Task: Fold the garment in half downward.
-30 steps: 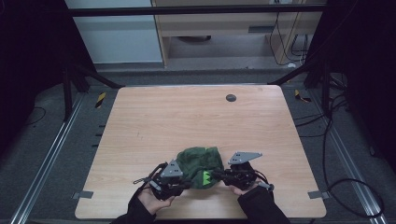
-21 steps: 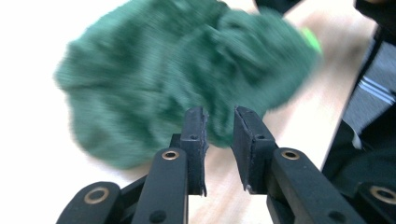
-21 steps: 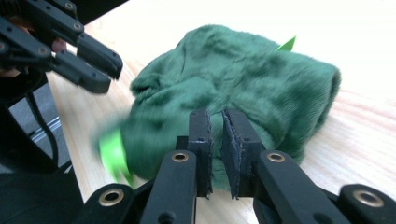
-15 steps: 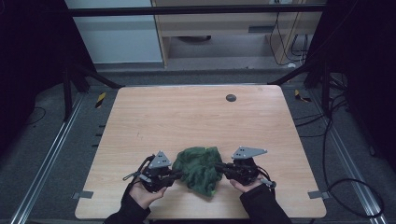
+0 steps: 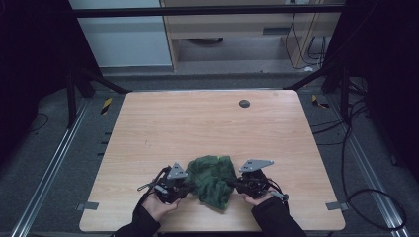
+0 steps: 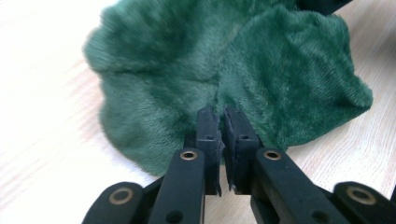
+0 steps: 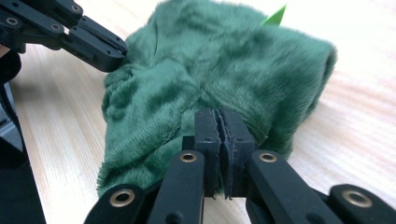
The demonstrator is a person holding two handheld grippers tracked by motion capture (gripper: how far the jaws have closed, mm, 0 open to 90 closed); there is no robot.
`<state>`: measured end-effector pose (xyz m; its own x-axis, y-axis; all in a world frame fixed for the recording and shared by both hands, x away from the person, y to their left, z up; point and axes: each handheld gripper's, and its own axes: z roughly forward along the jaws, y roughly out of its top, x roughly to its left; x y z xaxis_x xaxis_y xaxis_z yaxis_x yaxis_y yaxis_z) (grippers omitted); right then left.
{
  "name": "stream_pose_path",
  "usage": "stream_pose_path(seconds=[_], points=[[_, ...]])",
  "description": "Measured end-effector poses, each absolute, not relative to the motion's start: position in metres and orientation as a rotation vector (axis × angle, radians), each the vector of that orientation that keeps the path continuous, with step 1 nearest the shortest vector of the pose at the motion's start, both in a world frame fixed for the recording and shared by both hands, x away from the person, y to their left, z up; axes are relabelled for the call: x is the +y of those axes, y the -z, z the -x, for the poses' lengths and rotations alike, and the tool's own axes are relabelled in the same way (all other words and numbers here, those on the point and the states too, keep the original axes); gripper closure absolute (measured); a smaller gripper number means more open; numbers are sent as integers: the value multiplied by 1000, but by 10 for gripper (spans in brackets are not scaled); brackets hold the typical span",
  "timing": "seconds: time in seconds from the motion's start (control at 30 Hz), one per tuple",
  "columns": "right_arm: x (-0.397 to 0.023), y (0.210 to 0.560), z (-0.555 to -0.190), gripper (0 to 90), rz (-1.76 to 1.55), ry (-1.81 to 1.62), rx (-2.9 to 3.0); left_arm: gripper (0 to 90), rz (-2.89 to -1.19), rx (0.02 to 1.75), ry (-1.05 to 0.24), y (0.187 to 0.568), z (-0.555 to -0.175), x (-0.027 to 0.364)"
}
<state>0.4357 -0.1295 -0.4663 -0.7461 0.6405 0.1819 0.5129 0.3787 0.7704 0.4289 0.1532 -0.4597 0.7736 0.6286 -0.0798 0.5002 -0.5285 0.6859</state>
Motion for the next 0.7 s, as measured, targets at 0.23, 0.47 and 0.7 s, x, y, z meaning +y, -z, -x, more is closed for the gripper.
stream_pose_path(seconds=[0.23,0.47,0.7], points=[[-145,454,-439,812,-1084,-1382,2365,759,-2149,902,-353,444,-433,188],[-163,453,-446,708,-1150,-1377,2263,636,-2108,955,-394,445,-441,208],[-178,455,-449,623,-1204,-1342,2220,550,-2067,1034,-397,446,-449,231]])
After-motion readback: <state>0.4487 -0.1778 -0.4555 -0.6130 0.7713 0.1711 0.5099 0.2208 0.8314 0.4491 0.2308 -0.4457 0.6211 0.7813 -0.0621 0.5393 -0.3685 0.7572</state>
